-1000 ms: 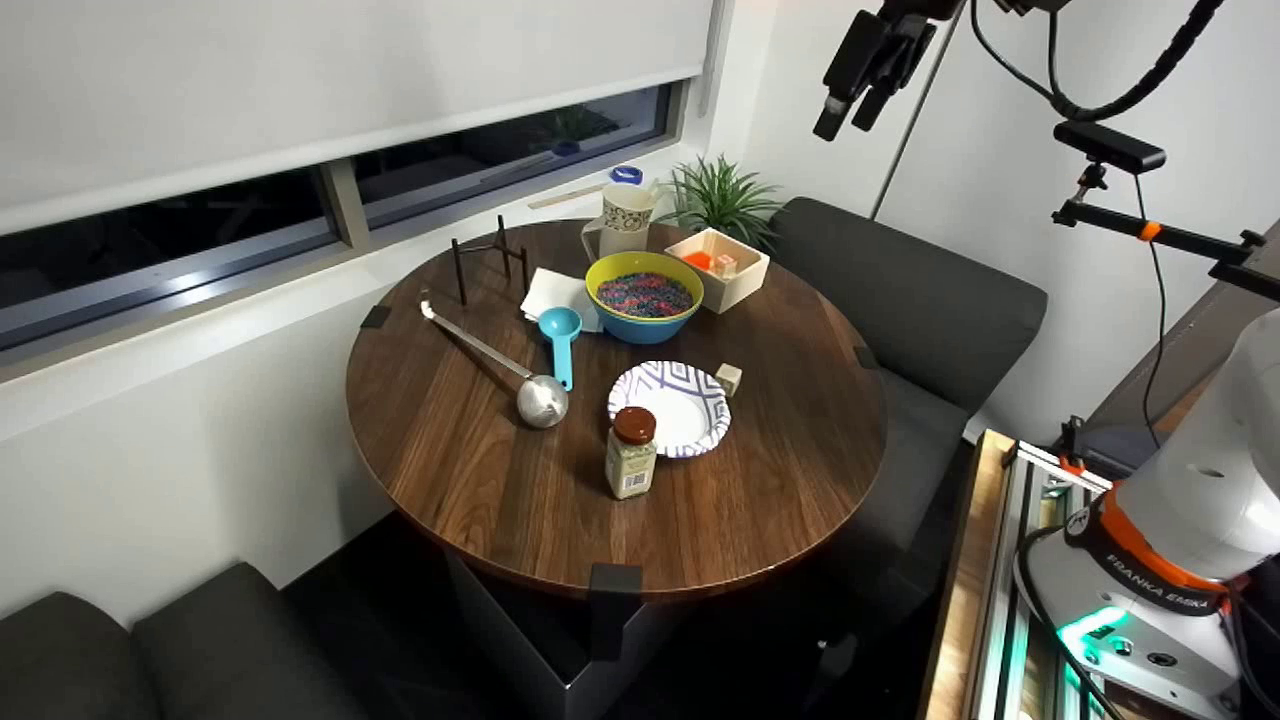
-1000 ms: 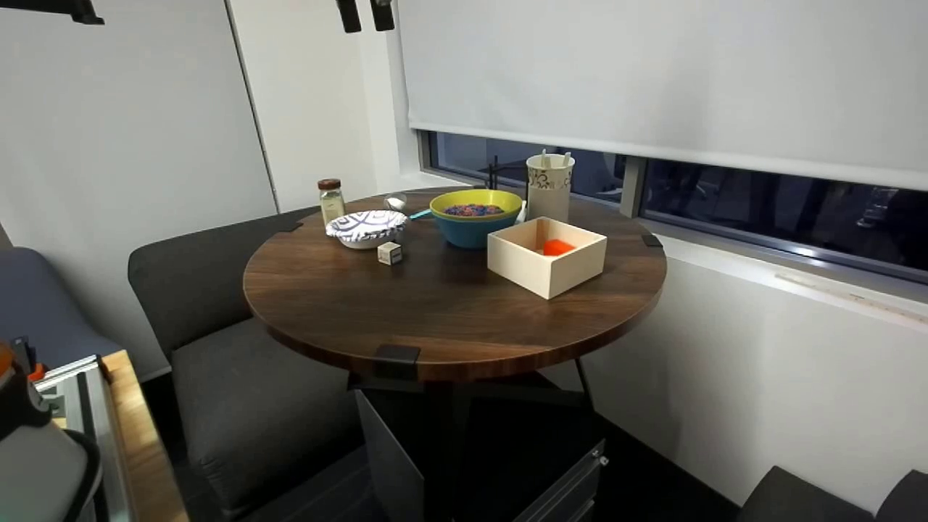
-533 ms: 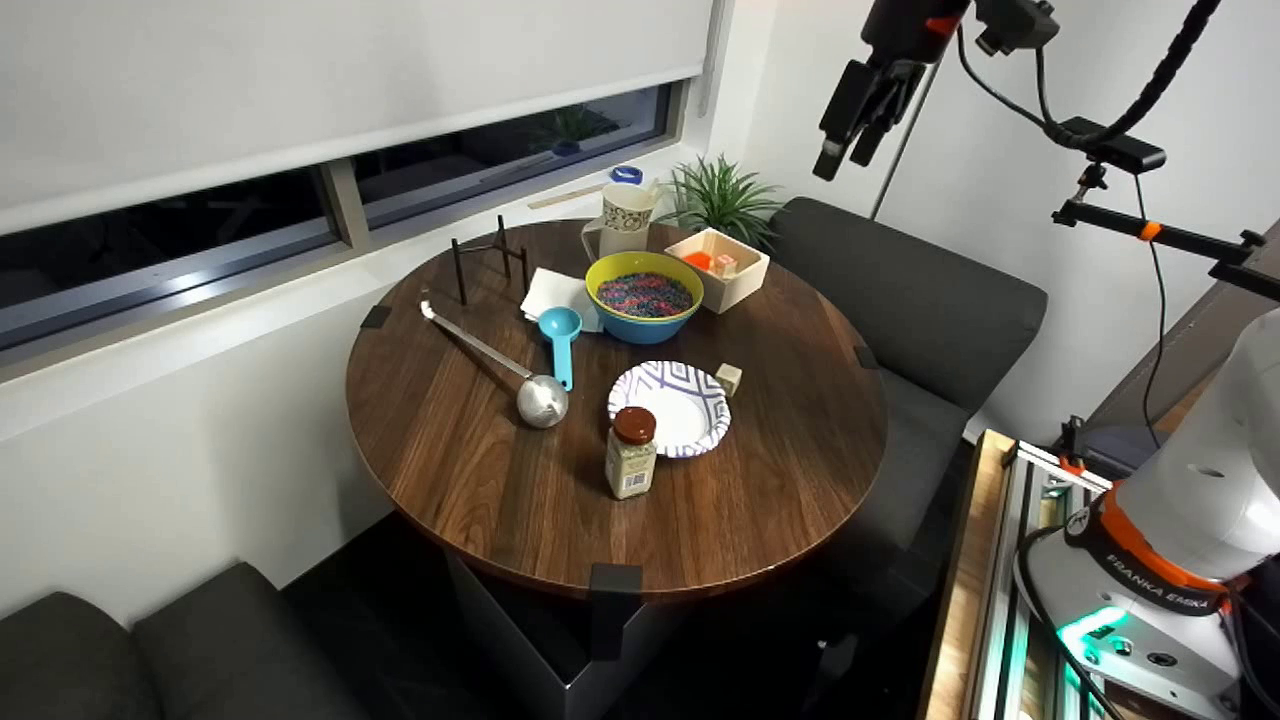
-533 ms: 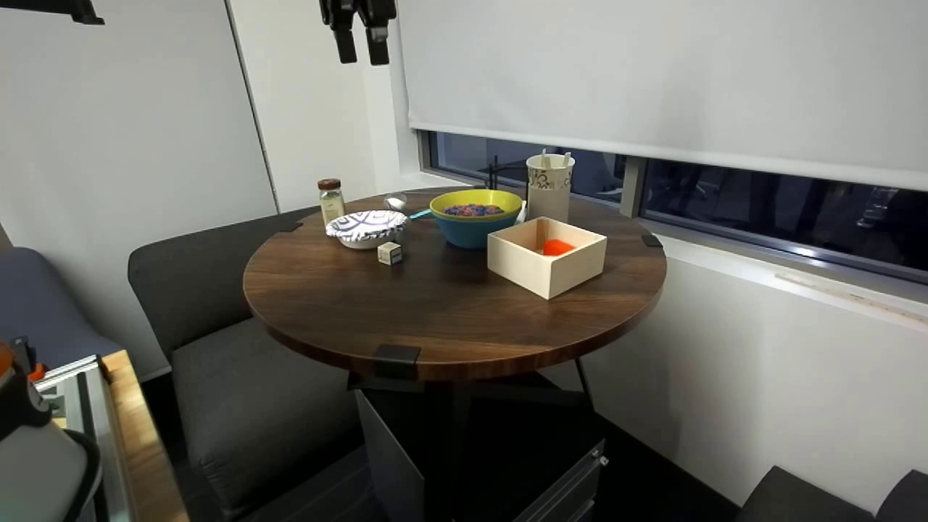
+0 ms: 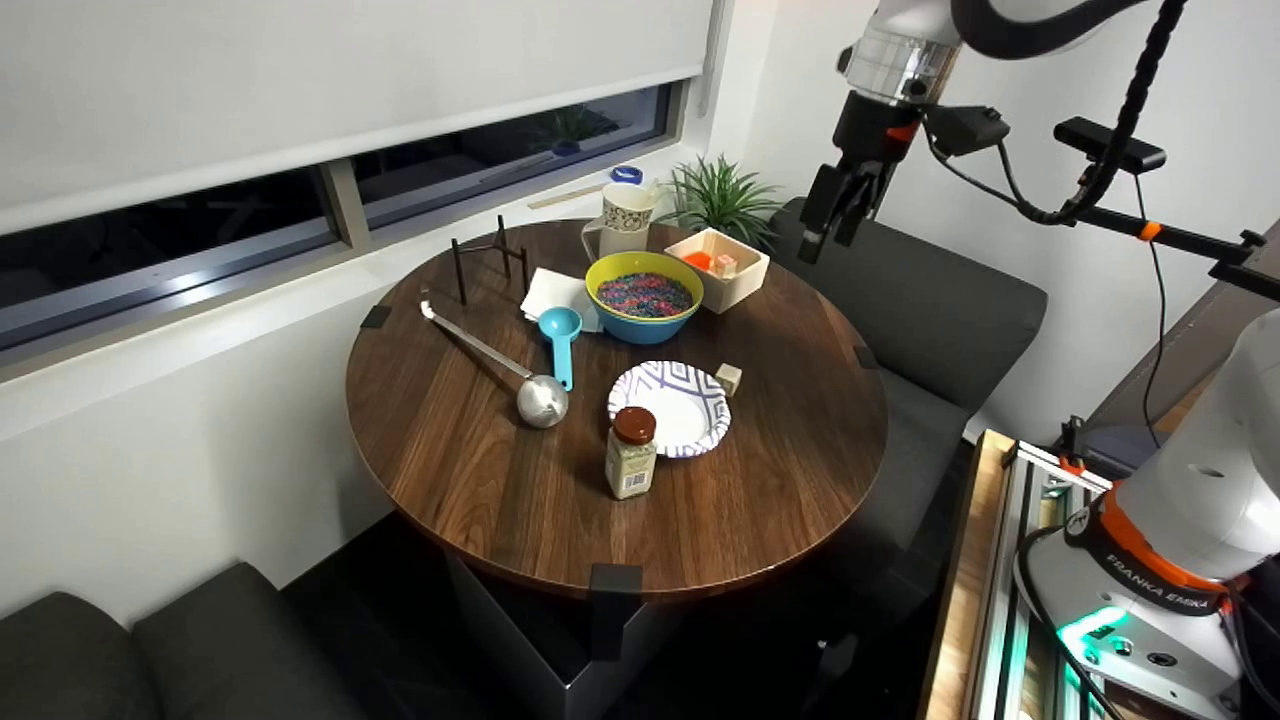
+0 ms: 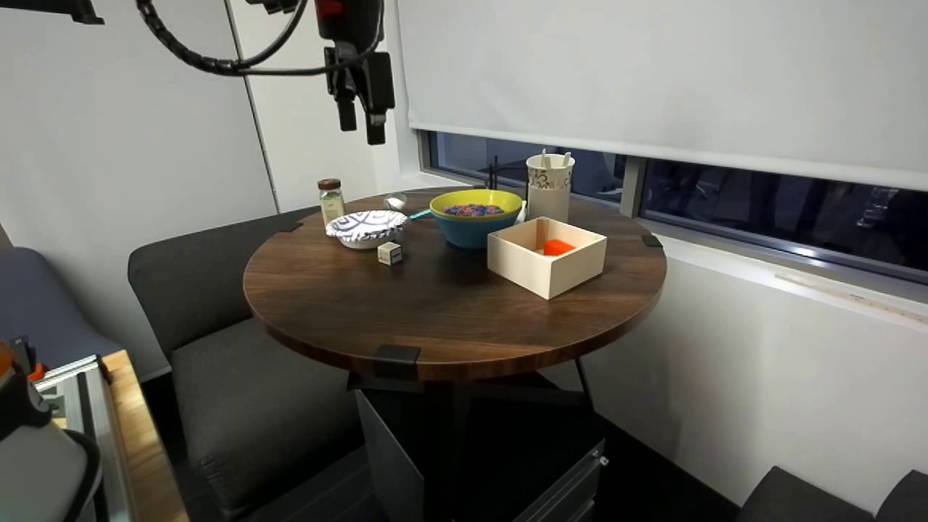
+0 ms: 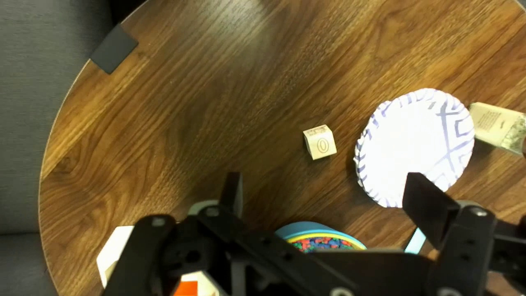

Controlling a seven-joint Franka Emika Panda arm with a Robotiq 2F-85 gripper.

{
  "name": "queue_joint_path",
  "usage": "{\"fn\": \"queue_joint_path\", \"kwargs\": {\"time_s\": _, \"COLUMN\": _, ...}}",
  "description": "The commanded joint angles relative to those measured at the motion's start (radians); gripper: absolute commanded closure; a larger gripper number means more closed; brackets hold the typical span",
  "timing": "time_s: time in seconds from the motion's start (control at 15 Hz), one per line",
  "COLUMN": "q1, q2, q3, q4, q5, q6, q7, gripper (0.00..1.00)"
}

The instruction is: Put the white toy block in the box

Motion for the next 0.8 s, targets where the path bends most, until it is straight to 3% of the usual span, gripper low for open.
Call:
{"fn": "queue_joint_path", "kwargs": {"time_s": 0.0, "q1": 0.008, "q2": 0.051, "q3": -0.010, "q4": -0.071, "q5": 0.046, "q6": 0.119, "q7": -0.028, "gripper": 0.00}}
{"fn": "queue_joint_path", "kwargs": {"time_s": 0.73, "q1": 0.042, "q2": 0.258, "q3": 0.003, "q4": -0.120, "q5": 0.139, "q6": 0.338, "q7": -0.157, "gripper": 0.00}}
